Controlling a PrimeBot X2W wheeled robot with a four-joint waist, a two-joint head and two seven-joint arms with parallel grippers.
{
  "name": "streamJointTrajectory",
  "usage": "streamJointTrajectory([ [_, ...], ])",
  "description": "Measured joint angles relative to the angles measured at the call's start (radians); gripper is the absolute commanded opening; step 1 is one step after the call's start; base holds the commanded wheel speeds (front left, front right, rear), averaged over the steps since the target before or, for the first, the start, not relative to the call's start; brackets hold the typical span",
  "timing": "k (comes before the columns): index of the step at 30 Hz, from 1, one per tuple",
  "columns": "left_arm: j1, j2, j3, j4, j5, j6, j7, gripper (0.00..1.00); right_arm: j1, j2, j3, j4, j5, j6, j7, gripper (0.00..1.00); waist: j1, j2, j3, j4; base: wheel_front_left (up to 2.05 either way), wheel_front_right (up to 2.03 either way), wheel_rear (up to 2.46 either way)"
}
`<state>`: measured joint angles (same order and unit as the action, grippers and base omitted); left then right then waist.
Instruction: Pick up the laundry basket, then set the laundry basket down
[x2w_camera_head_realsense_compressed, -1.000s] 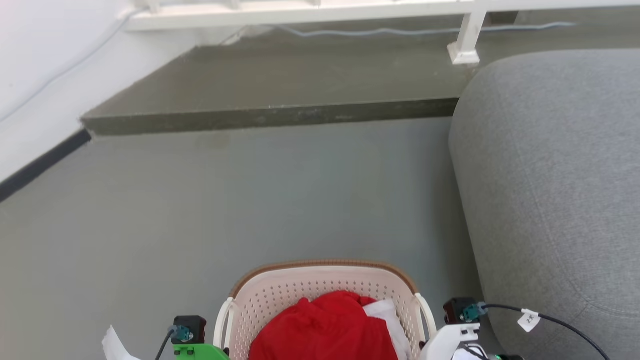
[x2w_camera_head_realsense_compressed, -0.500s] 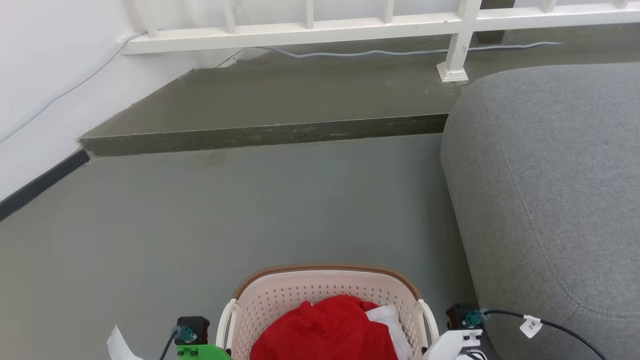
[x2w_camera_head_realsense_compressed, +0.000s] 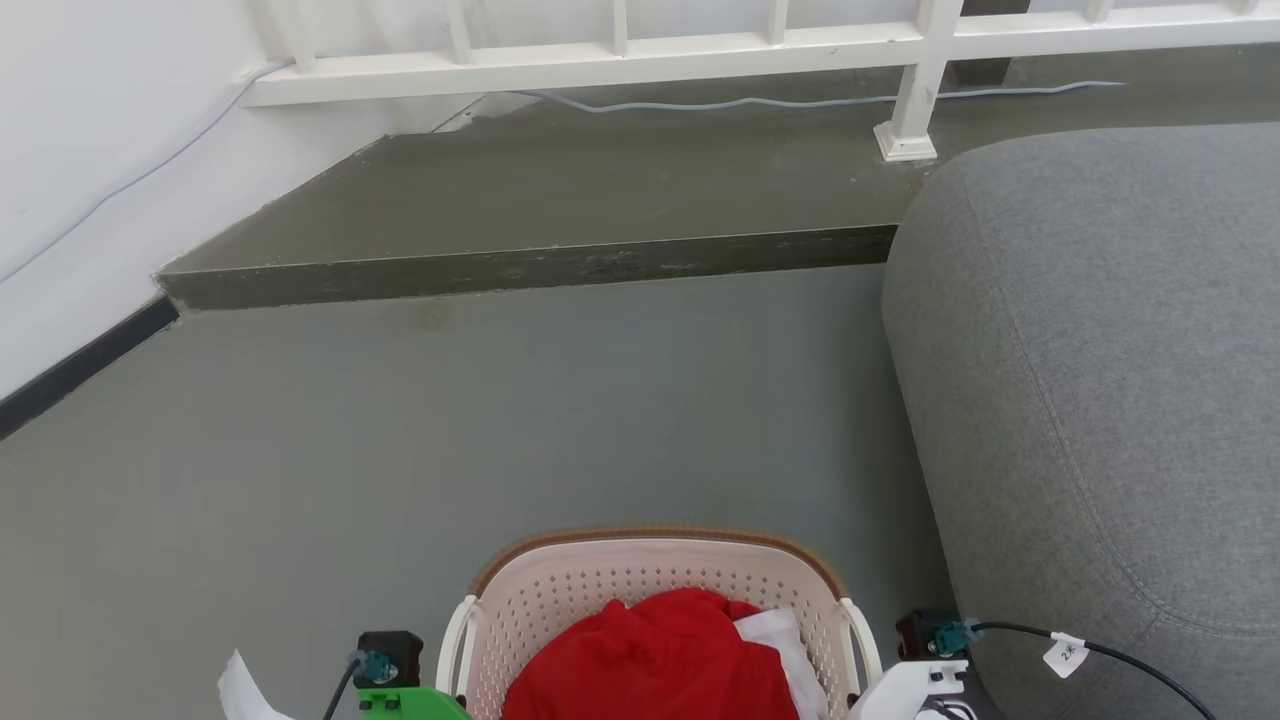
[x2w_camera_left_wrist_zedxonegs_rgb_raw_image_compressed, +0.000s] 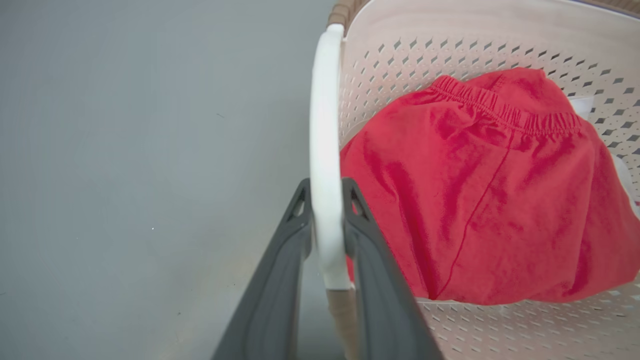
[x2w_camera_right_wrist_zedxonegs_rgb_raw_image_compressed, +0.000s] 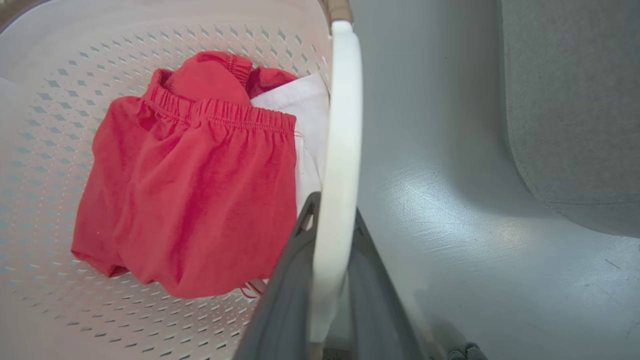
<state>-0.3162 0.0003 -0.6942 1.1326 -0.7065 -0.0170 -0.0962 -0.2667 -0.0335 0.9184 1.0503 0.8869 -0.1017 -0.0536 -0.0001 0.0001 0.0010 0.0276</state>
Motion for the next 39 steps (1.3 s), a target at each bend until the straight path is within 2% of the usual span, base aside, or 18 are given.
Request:
streamJointTrajectory([
  [25, -0.022, 0.005, -0.020, -0.024, -0.021, 0.044, 0.022, 0.00, -0.064, -0.003, 0.043, 0.009, 0.030, -0.007, -0.021, 0.00, 0.0000, 0.0000, 0.078, -0.002, 0.00, 0.00, 0.00],
  [33, -0.092, 0.009, -0.019, -0.041, -0.025, 0.060, 0.022, 0.00, -0.153, -0.008, 0.048, 0.009, 0.030, -0.014, -0.022, 0.00, 0.0000, 0.0000, 0.144, -0.002, 0.00, 0.00, 0.00],
  [39, -0.186, 0.012, -0.007, -0.052, -0.025, 0.073, 0.024, 0.00, -0.275, -0.013, 0.047, 0.007, 0.026, -0.022, -0.022, 0.00, 0.0001, 0.0000, 0.210, -0.004, 0.00, 0.00, 0.00],
])
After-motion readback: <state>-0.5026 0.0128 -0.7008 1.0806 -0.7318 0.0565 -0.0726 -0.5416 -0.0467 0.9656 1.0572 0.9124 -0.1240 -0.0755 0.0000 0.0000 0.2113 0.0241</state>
